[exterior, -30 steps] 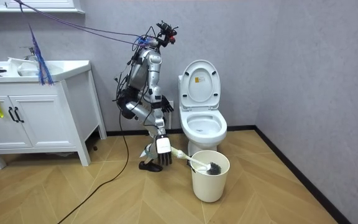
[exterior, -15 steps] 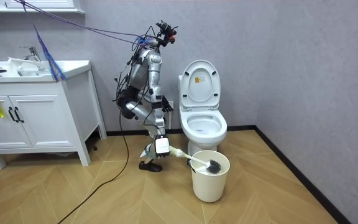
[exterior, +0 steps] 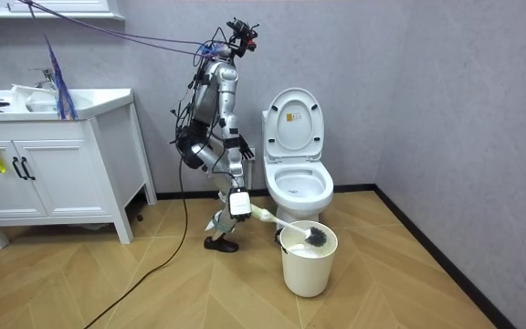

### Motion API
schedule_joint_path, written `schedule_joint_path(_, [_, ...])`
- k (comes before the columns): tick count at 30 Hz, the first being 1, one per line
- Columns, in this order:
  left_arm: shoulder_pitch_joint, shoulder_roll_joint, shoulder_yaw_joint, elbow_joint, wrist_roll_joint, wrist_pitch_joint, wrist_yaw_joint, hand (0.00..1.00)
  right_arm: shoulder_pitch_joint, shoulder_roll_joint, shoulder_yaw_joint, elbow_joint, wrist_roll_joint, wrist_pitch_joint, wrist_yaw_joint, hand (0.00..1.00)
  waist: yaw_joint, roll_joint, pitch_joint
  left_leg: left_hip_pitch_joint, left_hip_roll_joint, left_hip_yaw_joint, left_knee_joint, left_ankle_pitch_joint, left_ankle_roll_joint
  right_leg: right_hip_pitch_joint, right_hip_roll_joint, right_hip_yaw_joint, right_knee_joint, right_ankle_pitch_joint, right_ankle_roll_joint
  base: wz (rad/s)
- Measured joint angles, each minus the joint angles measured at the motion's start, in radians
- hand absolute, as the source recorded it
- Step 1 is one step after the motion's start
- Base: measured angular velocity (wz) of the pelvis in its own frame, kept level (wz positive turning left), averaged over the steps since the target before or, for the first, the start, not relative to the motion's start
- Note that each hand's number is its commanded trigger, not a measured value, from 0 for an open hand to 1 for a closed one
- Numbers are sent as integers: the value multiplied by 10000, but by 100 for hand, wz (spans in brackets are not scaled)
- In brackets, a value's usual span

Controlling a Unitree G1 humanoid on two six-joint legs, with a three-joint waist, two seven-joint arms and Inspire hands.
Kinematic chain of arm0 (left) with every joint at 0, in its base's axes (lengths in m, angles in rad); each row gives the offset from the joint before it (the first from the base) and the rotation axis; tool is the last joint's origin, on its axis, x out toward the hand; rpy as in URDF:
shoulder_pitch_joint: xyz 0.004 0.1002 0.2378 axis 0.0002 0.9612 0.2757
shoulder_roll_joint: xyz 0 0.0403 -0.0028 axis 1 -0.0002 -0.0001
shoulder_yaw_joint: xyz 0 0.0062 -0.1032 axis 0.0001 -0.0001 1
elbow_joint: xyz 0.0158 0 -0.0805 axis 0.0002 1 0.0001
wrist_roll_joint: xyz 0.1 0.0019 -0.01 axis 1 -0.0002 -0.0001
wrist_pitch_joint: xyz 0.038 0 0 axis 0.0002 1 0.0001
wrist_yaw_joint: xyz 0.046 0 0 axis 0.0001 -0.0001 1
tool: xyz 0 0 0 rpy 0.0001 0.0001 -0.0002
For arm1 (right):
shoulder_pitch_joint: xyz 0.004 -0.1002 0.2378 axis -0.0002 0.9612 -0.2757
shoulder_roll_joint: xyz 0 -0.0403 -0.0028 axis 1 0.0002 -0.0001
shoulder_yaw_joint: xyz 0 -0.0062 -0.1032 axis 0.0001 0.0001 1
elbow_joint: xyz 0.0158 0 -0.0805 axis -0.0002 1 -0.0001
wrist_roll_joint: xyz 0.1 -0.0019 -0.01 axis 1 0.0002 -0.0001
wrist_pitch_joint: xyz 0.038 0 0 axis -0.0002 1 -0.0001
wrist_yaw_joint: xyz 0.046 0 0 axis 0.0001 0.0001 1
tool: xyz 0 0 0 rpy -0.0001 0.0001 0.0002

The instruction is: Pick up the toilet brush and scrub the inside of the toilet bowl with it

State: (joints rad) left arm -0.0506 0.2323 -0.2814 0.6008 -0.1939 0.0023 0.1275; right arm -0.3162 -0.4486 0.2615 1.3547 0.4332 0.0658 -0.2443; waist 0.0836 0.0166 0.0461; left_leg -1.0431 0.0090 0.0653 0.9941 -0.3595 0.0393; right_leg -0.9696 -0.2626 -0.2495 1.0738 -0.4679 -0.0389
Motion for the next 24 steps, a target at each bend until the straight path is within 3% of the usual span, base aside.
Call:
schedule_joint_path(9, [77,152,-19,128,118,0,3,0,339,301,-505,0,917,10,37,100,-37,-101,-58,1657,74,39,-1137,49,82,1783,239,-286,-1474,317,292,-4])
schedule_joint_path(11, [205,206,70,146,122,-1,4,0,419,423,-506,0,941,11,39,100,-24,-208,-130,2067,101,95,-1396,49,81,2168,351,-289,-1758,370,338,-7])
schedule_joint_path(17, [667,238,154,741,333,-17,4,0,983,726,-907,-259,1027,0,9,100,-71,-205,-187,3812,137,67,-2616,222,20,4041,670,-529,-3277,734,491,-2])
schedule_joint_path(24, [1911,239,1458,859,1040,-38,4,0,2155,899,-1517,-1230,-631,-98,-409,100,-86,-338,-326,5543,124,-21,-3730,337,-86,5861,898,-733,-4562,952,600,1])
